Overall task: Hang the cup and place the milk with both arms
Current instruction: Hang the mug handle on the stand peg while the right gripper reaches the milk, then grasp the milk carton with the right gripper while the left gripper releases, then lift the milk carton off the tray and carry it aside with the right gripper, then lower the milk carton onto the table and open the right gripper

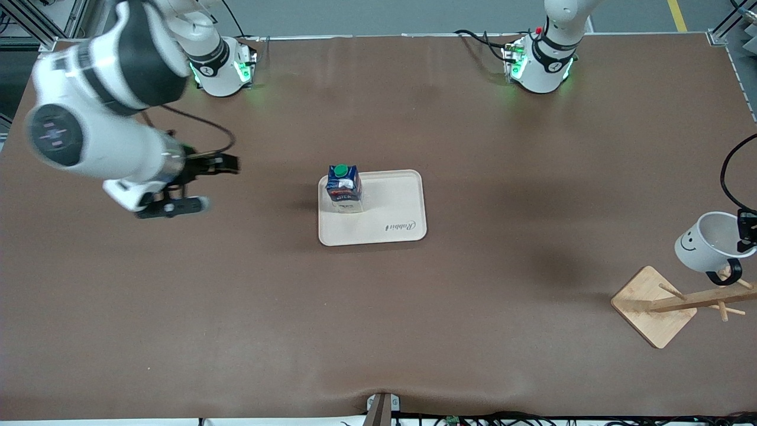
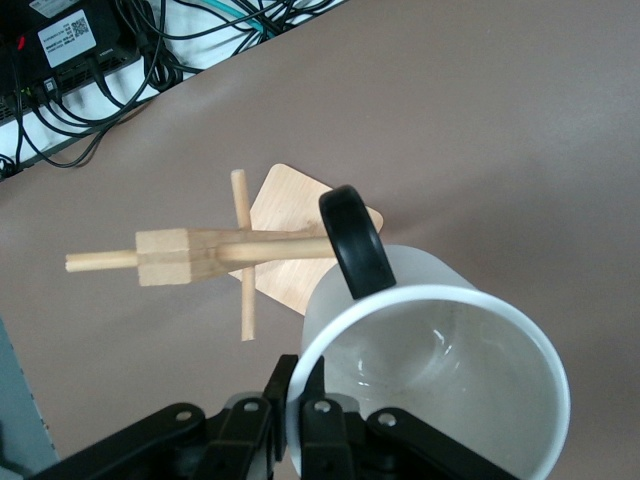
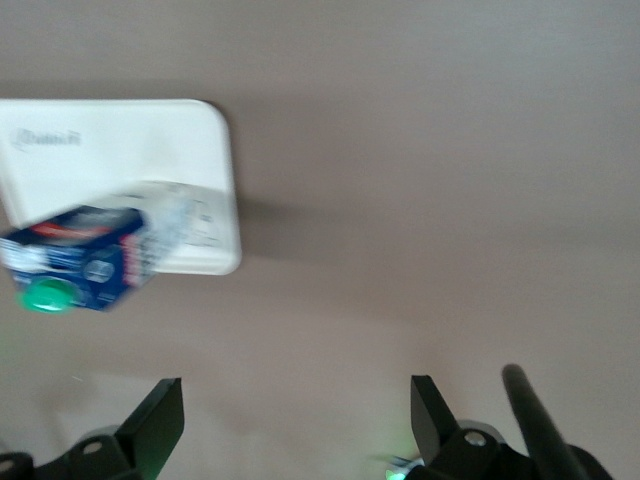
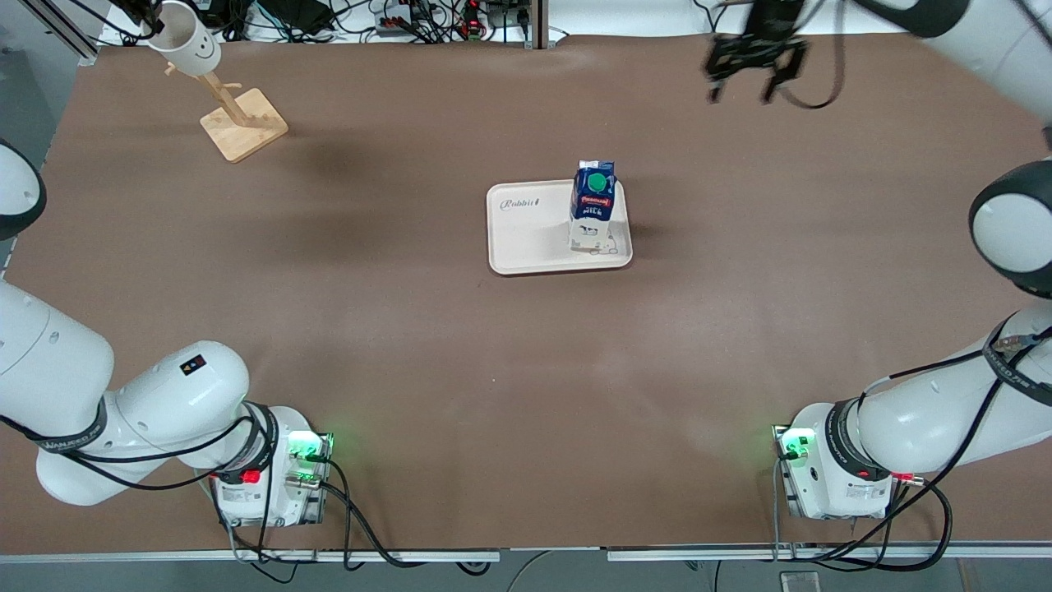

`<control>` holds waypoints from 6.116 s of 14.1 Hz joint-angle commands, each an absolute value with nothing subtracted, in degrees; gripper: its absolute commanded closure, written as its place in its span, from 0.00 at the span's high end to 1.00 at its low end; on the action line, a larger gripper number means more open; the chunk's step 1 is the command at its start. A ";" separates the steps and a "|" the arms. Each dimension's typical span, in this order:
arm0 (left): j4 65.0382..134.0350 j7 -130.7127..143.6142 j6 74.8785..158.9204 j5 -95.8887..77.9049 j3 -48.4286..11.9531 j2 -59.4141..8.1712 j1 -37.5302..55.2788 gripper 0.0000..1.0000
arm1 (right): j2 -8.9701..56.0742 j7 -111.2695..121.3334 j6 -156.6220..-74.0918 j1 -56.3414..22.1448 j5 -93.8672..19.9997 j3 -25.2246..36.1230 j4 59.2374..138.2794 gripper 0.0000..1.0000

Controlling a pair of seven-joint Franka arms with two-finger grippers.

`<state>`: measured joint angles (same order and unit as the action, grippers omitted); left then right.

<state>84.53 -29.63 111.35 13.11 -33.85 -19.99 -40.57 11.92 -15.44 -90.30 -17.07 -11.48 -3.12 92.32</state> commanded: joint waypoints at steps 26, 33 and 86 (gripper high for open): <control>80.16 1.58 90.10 10.81 -45.26 -11.17 -42.19 1.00 | 20.04 -39.02 -128.23 -36.30 -12.22 -2.11 106.78 1.00; 80.51 5.80 86.57 10.02 -47.28 -5.19 -42.19 1.00 | 17.23 -39.02 -113.78 -34.55 -12.30 -1.76 99.88 0.00; 89.91 5.01 87.36 1.49 -9.05 2.64 -7.03 1.00 | 10.02 5.89 -113.47 10.99 -2.29 -1.93 117.43 1.00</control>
